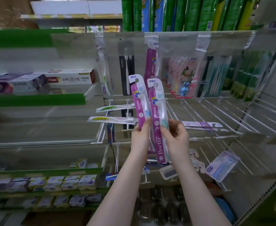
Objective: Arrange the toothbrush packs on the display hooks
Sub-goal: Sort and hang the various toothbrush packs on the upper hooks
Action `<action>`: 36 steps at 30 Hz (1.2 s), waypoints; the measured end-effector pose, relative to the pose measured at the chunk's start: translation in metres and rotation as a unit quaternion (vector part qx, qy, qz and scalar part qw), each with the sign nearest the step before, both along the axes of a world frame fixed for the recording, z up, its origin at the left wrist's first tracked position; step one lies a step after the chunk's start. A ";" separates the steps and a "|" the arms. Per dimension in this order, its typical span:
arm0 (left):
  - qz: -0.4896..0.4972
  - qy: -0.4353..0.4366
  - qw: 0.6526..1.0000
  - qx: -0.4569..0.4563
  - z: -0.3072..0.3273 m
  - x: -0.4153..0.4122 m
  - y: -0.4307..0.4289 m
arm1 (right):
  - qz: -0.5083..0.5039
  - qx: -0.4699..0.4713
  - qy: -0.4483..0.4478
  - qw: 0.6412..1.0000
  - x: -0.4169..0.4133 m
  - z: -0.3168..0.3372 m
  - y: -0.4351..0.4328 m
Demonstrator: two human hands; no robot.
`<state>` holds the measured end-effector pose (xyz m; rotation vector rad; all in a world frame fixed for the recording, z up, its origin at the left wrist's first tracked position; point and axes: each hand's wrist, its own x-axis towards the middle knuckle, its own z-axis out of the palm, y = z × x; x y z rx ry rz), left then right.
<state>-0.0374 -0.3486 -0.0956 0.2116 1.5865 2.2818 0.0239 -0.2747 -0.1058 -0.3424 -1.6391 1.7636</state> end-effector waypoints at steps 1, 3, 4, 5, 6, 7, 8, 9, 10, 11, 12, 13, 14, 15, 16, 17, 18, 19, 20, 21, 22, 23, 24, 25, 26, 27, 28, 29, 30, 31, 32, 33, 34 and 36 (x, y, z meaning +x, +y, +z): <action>0.002 -0.003 1.000 0.000 0.003 -0.002 0.001 | -0.009 -0.003 0.004 1.000 -0.003 0.003 0.003; 0.015 0.001 1.000 -0.002 0.007 -0.007 0.004 | -0.023 -0.009 0.010 1.000 -0.009 0.007 0.012; 0.021 0.002 1.000 -0.001 0.009 -0.009 0.006 | -0.026 -0.011 0.012 1.000 -0.013 0.009 0.015; 0.025 -0.001 1.000 -0.001 0.012 -0.011 0.008 | -0.028 -0.011 0.012 0.999 -0.016 0.010 0.018; 0.031 -0.008 0.999 -0.003 0.014 -0.014 0.010 | -0.029 -0.011 0.010 0.999 -0.018 0.011 0.021; 0.038 -0.017 0.999 -0.009 0.017 -0.018 0.014 | -0.029 -0.009 0.008 0.999 -0.022 0.012 0.025; 0.044 -0.030 0.998 -0.016 0.020 -0.022 0.017 | -0.031 -0.007 0.006 0.999 -0.025 0.013 0.029; 0.048 -0.044 0.998 -0.021 0.024 -0.024 0.020 | -0.034 -0.004 0.004 0.999 -0.028 0.015 0.033; 0.051 -0.051 0.997 -0.028 0.026 -0.027 0.022 | -0.038 0.000 0.004 0.999 -0.031 0.016 0.036; 0.059 -0.044 0.997 -0.036 0.028 -0.030 0.027 | -0.041 0.005 0.006 0.999 -0.034 0.018 0.041; 0.061 -0.034 0.997 -0.039 0.029 -0.032 0.029 | -0.042 0.008 0.004 0.999 -0.037 0.019 0.044; 0.060 -0.020 0.997 -0.039 0.030 -0.034 0.029 | -0.041 0.004 0.002 0.999 -0.039 0.021 0.044; 0.059 -0.005 0.998 -0.036 0.030 -0.037 0.031 | -0.036 -0.006 0.004 0.999 -0.043 0.023 0.047; 0.055 0.009 0.998 -0.036 0.032 -0.040 0.034 | -0.032 -0.013 0.007 0.999 -0.045 0.025 0.050; 0.051 0.023 0.998 -0.039 0.034 -0.042 0.036 | -0.027 -0.016 0.009 0.999 -0.047 0.028 0.052; 0.048 0.031 0.998 -0.041 0.037 -0.044 0.037 | -0.022 -0.015 0.011 1.000 -0.049 0.030 0.055; 0.049 0.035 0.997 -0.048 0.039 -0.047 0.040 | -0.016 -0.017 0.016 1.000 -0.051 0.032 0.058; 0.048 0.035 0.997 -0.053 0.041 -0.049 0.041 | -0.008 -0.021 0.022 0.999 -0.053 0.034 0.060; 0.048 0.038 0.997 -0.057 0.042 -0.052 0.043 | 0.002 -0.023 0.029 0.999 -0.054 0.036 0.062; 0.045 0.046 0.996 -0.059 0.043 -0.055 0.044 | 0.011 -0.022 0.035 0.999 -0.056 0.039 0.064; 0.037 0.056 0.996 -0.057 0.044 -0.057 0.044 | 0.017 -0.020 0.042 0.999 -0.057 0.041 0.066; 0.026 0.067 0.996 -0.053 0.045 -0.058 0.044 | 0.021 -0.019 0.048 0.998 -0.058 0.044 0.067; 0.016 0.078 0.996 -0.048 0.047 -0.059 0.043 | 0.024 -0.017 0.053 0.998 -0.060 0.046 0.068; 0.012 0.086 0.995 -0.043 0.048 -0.059 0.042 | 0.026 -0.016 0.056 0.998 -0.062 0.047 0.069; 0.011 0.093 0.995 -0.041 0.050 -0.060 0.041 | 0.029 -0.015 0.061 0.998 -0.064 0.049 0.069; 0.010 0.099 0.994 -0.040 0.051 -0.061 0.040 | 0.029 -0.013 0.067 0.997 -0.065 0.049 0.070; 0.011 0.104 0.994 -0.040 0.052 -0.063 0.039 | 0.027 -0.010 0.075 0.997 -0.067 0.050 0.070; 0.011 0.106 0.993 -0.041 0.053 -0.065 0.039 | 0.023 -0.007 0.083 0.996 -0.068 0.050 0.071; 0.012 0.107 0.993 -0.044 0.054 -0.067 0.038 | 0.020 -0.005 0.087 0.996 -0.068 0.051 0.071; 0.013 0.106 0.993 -0.047 0.055 -0.069 0.037 | 0.016 -0.002 0.089 0.996 -0.069 0.051 0.071; 0.012 0.108 0.993 -0.051 0.056 -0.070 0.036 | 0.012 -0.001 0.091 0.996 -0.069 0.051 0.072; 0.010 0.111 0.992 -0.054 0.057 -0.072 0.035 | 0.008 -0.002 0.093 0.996 -0.069 0.050 0.072; 0.008 0.115 0.992 -0.056 0.057 -0.074 0.035 | 0.006 -0.005 0.096 0.995 -0.069 0.050 0.072; 0.005 0.117 0.991 -0.057 0.056 -0.077 0.035 | 0.002 -0.007 0.104 0.995 -0.070 0.049 0.073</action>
